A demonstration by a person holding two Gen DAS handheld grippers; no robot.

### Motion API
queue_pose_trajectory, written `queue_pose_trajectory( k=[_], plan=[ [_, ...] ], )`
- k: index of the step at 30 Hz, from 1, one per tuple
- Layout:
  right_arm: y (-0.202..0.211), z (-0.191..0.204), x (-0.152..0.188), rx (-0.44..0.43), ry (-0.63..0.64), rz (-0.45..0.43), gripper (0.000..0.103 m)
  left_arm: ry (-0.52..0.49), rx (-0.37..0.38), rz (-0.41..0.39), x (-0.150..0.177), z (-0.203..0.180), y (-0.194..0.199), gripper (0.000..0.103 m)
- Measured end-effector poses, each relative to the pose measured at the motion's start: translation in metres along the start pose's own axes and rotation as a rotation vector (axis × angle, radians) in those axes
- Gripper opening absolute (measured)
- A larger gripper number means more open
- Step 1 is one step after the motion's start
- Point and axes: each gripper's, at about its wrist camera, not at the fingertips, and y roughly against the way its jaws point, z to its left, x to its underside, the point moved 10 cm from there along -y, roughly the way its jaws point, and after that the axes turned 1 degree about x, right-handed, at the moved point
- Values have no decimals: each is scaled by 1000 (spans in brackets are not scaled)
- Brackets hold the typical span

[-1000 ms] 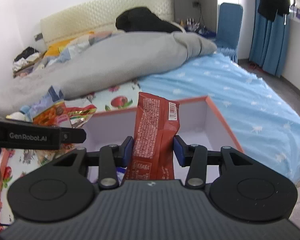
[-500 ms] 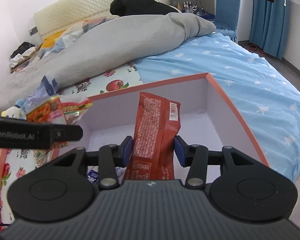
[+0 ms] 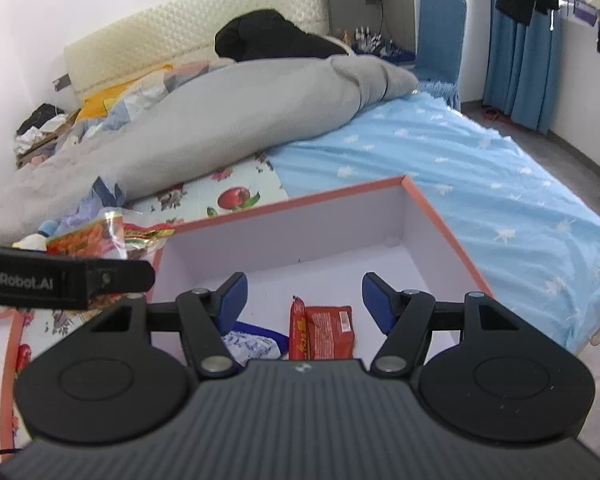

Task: Organize snacks
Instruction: 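Open both tools to drop the red packets into the box, then withdraw both tools from the box back toward the snack pile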

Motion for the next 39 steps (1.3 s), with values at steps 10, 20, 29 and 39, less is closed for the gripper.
queue_pose_trajectory(
  k=[10, 20, 29, 39],
  plan=[
    [38, 18, -15, 9, 15, -80, 66, -5, 19, -85, -6, 3, 50, 92],
    [71, 59, -7, -47, 35, -144, 66, 45, 15, -177, 18, 30, 111, 92],
    [79, 116, 22, -124, 120, -174, 66, 154, -79, -240, 65, 99, 160, 92],
    [67, 176, 56, -213, 183, -125, 66, 302, -208, -264, 129, 192, 216, 92]
  ],
)
